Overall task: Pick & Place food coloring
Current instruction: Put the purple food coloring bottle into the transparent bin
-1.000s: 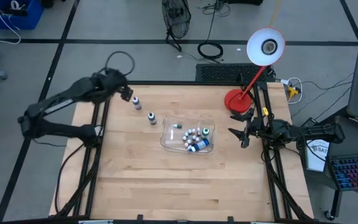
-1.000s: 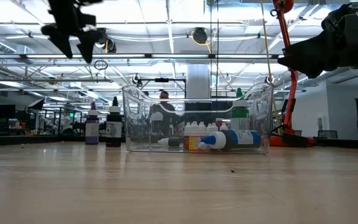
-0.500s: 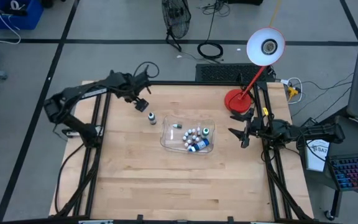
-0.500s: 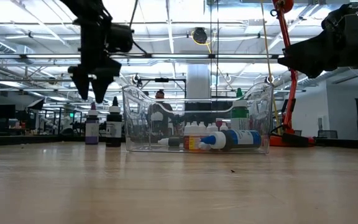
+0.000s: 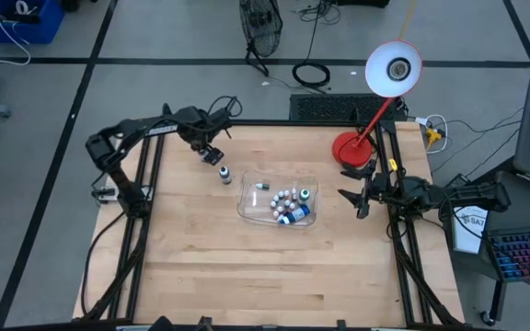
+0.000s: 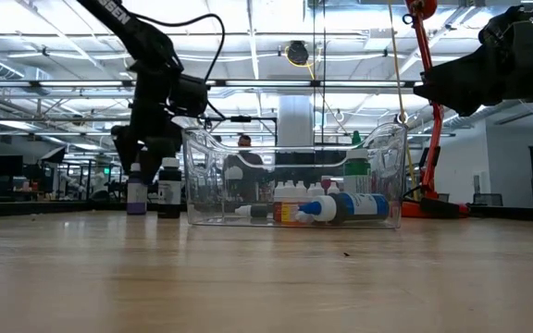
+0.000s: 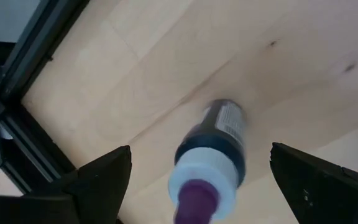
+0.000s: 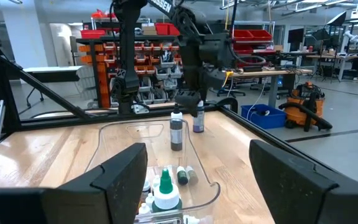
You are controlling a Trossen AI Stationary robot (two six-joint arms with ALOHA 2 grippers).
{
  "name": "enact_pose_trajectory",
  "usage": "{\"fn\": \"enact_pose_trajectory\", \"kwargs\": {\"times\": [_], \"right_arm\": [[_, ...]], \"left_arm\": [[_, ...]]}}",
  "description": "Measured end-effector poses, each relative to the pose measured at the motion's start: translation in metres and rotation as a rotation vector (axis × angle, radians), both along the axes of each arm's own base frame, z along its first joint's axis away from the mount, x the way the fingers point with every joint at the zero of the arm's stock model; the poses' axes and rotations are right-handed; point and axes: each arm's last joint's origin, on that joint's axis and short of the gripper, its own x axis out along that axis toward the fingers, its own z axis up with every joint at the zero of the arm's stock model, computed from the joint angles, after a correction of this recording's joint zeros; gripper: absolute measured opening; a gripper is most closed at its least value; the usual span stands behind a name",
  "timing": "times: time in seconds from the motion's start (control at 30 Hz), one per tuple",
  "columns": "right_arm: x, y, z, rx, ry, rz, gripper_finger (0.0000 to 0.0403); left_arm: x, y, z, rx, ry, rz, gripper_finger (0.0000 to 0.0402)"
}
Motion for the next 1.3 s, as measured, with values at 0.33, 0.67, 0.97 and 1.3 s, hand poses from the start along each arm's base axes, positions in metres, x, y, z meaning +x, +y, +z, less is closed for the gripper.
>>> {"fn": "enact_pose_trajectory", "kwargs": {"times": [0.33,0.67,0.97,1.3], "right_arm": [[0.000,0.000,0.000,0.000,0.000,0.001,0.0268],[0.000,0.000,0.000,0.000,0.000,0.000,0.0270],[0.000,0.000,0.000,0.000,0.000,0.000,0.0271],[0.000,0.000,0.000,0.000,0.000,0.000,0.0270]], "left_arm": [[0.001,-0.001,-0.003,-0.010,0.018,-0.021,0.0332],[0.001,-0.002,-0.003,-0.014,0.017,-0.024,0.0145],[-0.001,-0.015,0.032,0.071,-0.039,-0.081,0.0145],[0.017,-0.099,0.166,0.176,-0.400,-0.340,0.0145]]}}
